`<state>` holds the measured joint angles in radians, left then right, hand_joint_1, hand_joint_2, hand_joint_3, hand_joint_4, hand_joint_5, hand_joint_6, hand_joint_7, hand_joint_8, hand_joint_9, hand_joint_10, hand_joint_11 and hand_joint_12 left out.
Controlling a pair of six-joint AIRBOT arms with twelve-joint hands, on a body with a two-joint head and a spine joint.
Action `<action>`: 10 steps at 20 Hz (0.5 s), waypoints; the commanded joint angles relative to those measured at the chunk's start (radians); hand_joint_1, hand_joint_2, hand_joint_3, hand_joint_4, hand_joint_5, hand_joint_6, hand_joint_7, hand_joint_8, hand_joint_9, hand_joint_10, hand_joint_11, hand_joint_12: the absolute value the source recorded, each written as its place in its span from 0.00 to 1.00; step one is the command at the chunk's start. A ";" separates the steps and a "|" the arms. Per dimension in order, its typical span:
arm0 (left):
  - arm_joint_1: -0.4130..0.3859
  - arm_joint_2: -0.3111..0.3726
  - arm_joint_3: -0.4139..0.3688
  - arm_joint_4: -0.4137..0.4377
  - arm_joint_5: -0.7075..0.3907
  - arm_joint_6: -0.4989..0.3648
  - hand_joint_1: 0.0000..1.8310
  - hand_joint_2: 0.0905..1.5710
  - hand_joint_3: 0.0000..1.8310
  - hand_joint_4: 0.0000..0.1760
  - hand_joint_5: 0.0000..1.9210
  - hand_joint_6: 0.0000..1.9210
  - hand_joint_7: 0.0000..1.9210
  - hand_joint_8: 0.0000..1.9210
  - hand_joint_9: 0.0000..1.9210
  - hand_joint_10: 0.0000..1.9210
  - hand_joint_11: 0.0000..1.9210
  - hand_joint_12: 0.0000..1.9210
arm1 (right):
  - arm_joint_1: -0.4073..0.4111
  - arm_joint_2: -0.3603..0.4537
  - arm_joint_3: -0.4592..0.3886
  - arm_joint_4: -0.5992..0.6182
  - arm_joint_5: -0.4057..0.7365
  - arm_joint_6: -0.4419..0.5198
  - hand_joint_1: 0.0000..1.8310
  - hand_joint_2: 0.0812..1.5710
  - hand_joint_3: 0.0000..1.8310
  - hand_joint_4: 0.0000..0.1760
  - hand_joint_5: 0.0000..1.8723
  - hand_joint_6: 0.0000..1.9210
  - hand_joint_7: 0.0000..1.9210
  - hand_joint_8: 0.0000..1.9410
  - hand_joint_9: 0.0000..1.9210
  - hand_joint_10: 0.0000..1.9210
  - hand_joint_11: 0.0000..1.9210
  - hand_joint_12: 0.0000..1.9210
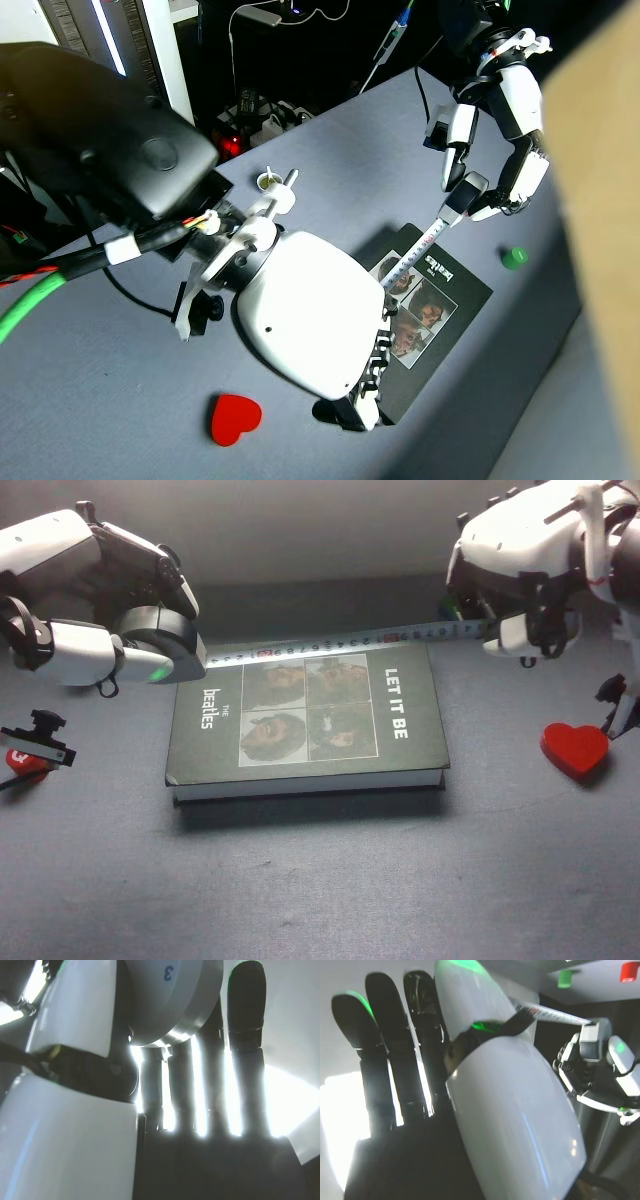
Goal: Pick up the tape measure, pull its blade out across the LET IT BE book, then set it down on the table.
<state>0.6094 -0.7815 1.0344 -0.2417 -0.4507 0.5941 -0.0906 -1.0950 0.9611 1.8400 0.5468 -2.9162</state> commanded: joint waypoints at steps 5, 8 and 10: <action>-0.010 0.008 0.011 -0.002 -0.120 0.003 0.75 0.68 0.00 0.00 0.47 0.47 0.57 0.44 0.48 0.64 0.45 0.59 | 0.007 0.039 0.022 -0.065 0.010 -0.038 0.66 0.73 0.00 0.00 0.44 0.59 0.50 0.58 0.42 0.53 0.35 0.73; -0.011 0.008 0.011 -0.002 -0.120 0.003 0.75 0.68 0.00 0.00 0.48 0.47 0.57 0.44 0.48 0.64 0.45 0.59 | 0.010 0.053 0.032 -0.066 0.000 -0.051 0.66 0.73 0.00 0.00 0.44 0.59 0.50 0.58 0.42 0.53 0.35 0.73; -0.011 0.008 0.011 -0.002 -0.120 0.003 0.75 0.68 0.00 0.00 0.48 0.47 0.57 0.44 0.48 0.64 0.45 0.59 | 0.012 0.065 0.041 -0.066 -0.011 -0.058 0.66 0.73 0.00 0.00 0.44 0.59 0.50 0.58 0.42 0.53 0.34 0.73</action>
<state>0.6094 -0.7815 1.0348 -0.2424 -0.4580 0.5934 -0.0906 -1.0454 0.9932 1.8397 0.4957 -2.9559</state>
